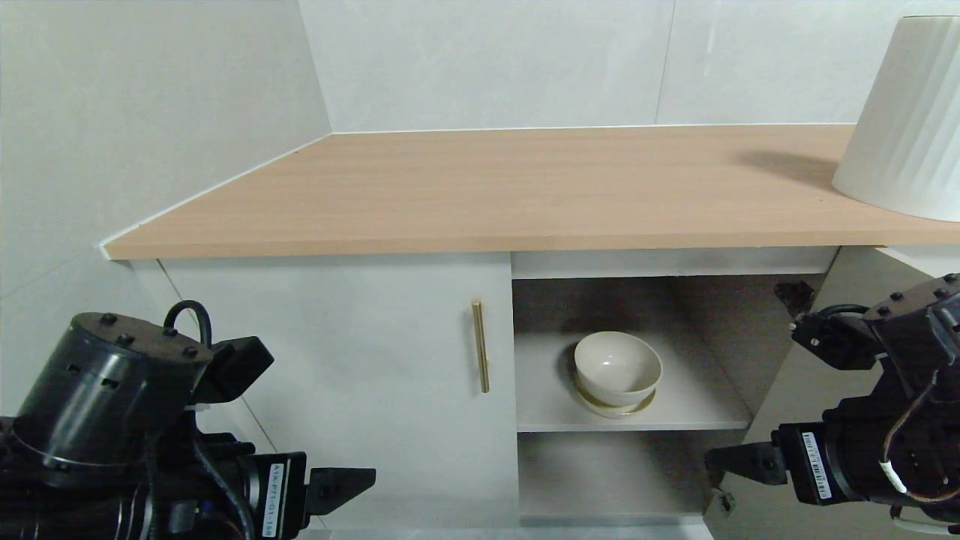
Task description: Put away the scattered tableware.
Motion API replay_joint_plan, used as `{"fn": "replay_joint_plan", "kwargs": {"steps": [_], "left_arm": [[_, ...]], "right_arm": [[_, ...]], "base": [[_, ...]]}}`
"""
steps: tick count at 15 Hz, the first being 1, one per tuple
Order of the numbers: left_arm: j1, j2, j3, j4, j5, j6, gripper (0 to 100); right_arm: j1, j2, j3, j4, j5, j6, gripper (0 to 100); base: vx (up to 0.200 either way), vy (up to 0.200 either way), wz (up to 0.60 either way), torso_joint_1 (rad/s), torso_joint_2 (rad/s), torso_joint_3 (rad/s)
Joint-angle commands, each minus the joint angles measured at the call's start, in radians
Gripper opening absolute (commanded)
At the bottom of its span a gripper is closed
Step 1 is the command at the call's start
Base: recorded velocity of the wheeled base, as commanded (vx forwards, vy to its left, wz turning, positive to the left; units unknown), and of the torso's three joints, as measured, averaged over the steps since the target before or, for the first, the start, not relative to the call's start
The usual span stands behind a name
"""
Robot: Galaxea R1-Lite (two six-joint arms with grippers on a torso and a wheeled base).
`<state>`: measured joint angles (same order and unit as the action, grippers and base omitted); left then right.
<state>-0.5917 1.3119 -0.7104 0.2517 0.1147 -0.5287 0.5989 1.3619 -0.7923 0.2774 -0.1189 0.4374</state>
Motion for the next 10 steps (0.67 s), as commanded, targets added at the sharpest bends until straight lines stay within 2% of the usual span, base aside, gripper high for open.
{"fn": "replay_joint_plan", "kwargs": {"steps": [1, 10], "left_arm": [[0.000, 0.007, 0.000, 0.001, 0.000, 0.000, 100], [-0.002, 0.007, 0.000, 0.001, 0.000, 0.000, 100]], "right_arm": [[0.001, -0.001, 0.002, 0.000, -0.001, 0.000, 100], [0.001, 0.000, 0.007, 0.000, -0.002, -0.002, 100]], "base": [[-0.200, 0.000, 0.00, 0.002, 0.00, 0.002], [-0.200, 0.000, 0.00, 0.002, 0.00, 0.002]]}}
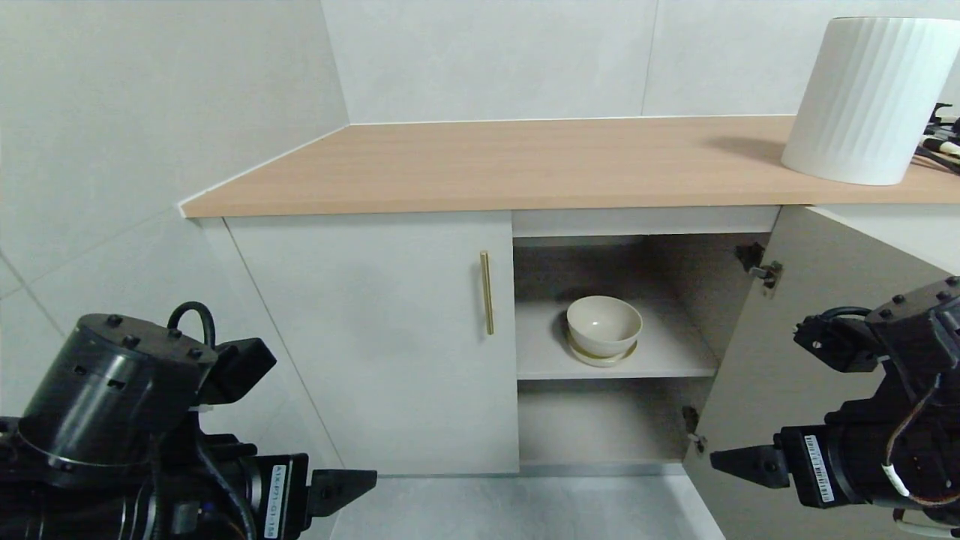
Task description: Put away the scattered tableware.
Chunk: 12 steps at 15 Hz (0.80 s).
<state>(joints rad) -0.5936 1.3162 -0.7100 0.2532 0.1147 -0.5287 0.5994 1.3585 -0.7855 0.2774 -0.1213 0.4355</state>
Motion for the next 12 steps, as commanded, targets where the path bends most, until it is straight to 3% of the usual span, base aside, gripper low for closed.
{"fn": "replay_joint_plan", "kwargs": {"steps": [1, 7, 12], "left_arm": [[0.000, 0.005, 0.001, 0.000, 0.000, 0.000, 100], [-0.002, 0.003, 0.001, 0.000, 0.000, 0.000, 100], [-0.002, 0.002, 0.003, 0.000, 0.000, 0.000, 100]], "right_arm": [[0.000, 0.002, 0.000, 0.000, 0.000, 0.000, 100], [0.000, 0.002, 0.003, 0.000, -0.001, -0.001, 100], [0.000, 0.002, 0.003, 0.000, -0.001, 0.000, 100]], "base": [[-0.200, 0.000, 0.00, 0.007, 0.01, 0.007], [-0.200, 0.000, 0.00, 0.003, 0.00, 0.004], [0.000, 0.000, 0.00, 0.000, 0.00, 0.000]]}}
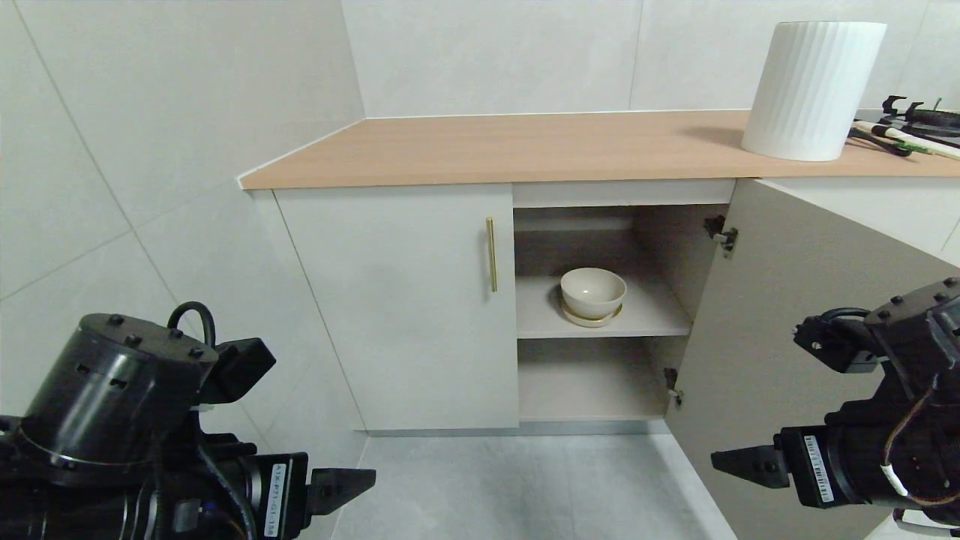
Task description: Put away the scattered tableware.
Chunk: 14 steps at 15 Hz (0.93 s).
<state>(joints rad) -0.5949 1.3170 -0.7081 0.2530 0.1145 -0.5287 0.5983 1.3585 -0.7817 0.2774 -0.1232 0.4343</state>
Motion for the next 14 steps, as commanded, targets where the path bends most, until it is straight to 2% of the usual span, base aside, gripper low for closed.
{"fn": "replay_joint_plan", "kwargs": {"steps": [1, 7, 9, 11, 14], "left_arm": [[0.000, 0.001, 0.001, 0.000, -0.001, 0.000, 100], [0.000, 0.001, 0.002, 0.002, 0.001, 0.000, 100], [0.000, 0.001, 0.004, 0.003, 0.010, 0.001, 100], [0.000, 0.001, 0.010, 0.002, 0.021, 0.021, 100], [0.000, 0.001, 0.010, 0.002, 0.021, 0.021, 100]], "right_arm": [[0.001, 0.002, 0.001, 0.000, 0.000, 0.000, 100], [0.001, 0.002, 0.001, 0.000, 0.000, -0.002, 100], [0.003, -0.002, 0.002, 0.003, 0.000, -0.003, 100], [0.012, -0.044, -0.005, 0.086, 0.004, -0.020, 100], [0.058, -0.148, -0.014, 0.286, 0.007, -0.138, 100]], "base": [[0.000, 0.000, 0.00, 0.000, 0.00, 0.000], [0.000, 0.000, 0.00, 0.000, 0.00, 0.000], [0.000, -0.200, 0.00, 0.000, 0.00, 0.002], [0.000, -0.200, 0.00, 0.002, 0.00, -0.002], [0.000, -0.200, 0.00, 0.004, 0.01, 0.001]]}}
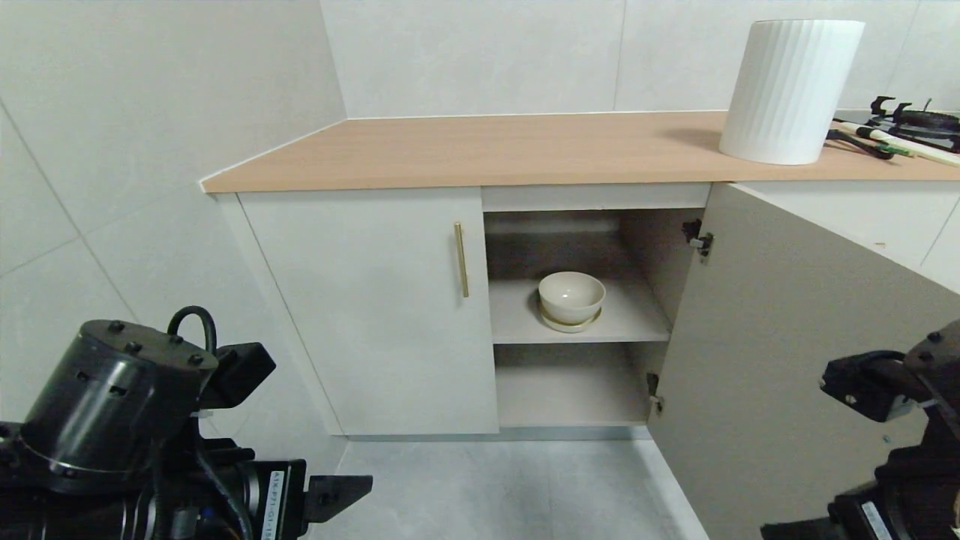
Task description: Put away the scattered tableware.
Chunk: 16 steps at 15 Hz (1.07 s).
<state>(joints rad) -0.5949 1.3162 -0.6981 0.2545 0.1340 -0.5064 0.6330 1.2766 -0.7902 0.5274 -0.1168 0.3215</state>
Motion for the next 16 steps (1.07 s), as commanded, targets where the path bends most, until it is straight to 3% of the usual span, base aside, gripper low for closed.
{"fn": "replay_joint_plan", "kwargs": {"steps": [1, 4, 6, 9, 13, 16], "left_arm": [[0.000, 0.002, 0.000, 0.000, 0.001, -0.001, 100], [0.000, 0.000, 0.000, 0.000, -0.001, -0.001, 100], [0.000, 0.000, 0.000, 0.000, 0.001, -0.001, 100], [0.000, 0.000, 0.000, 0.000, 0.001, -0.001, 100], [0.000, 0.002, 0.000, 0.000, -0.001, -0.001, 100], [0.000, 0.003, 0.002, 0.000, -0.002, -0.001, 100]], "right_arm": [[0.039, -0.102, -0.015, 0.105, 0.000, -0.053, 100], [0.044, -0.169, -0.029, 0.256, -0.009, -0.111, 100], [0.040, -0.174, -0.027, 0.267, -0.070, -0.111, 100], [0.008, -0.175, -0.026, 0.267, -0.153, -0.110, 100], [-0.151, -0.146, -0.032, 0.256, -0.247, -0.134, 100], [-0.277, -0.143, -0.043, 0.210, -0.248, -0.176, 100]], "base": [[0.000, -0.200, 0.00, 0.002, 0.00, 0.002], [0.000, -0.200, 0.00, -0.002, 0.00, 0.002], [0.000, -0.200, 0.00, -0.002, 0.00, 0.007], [0.000, 0.000, 0.00, 0.000, 0.00, 0.000], [0.000, 0.000, 0.00, 0.000, 0.00, 0.000], [0.000, 0.000, 0.00, 0.000, 0.00, 0.000]]}}
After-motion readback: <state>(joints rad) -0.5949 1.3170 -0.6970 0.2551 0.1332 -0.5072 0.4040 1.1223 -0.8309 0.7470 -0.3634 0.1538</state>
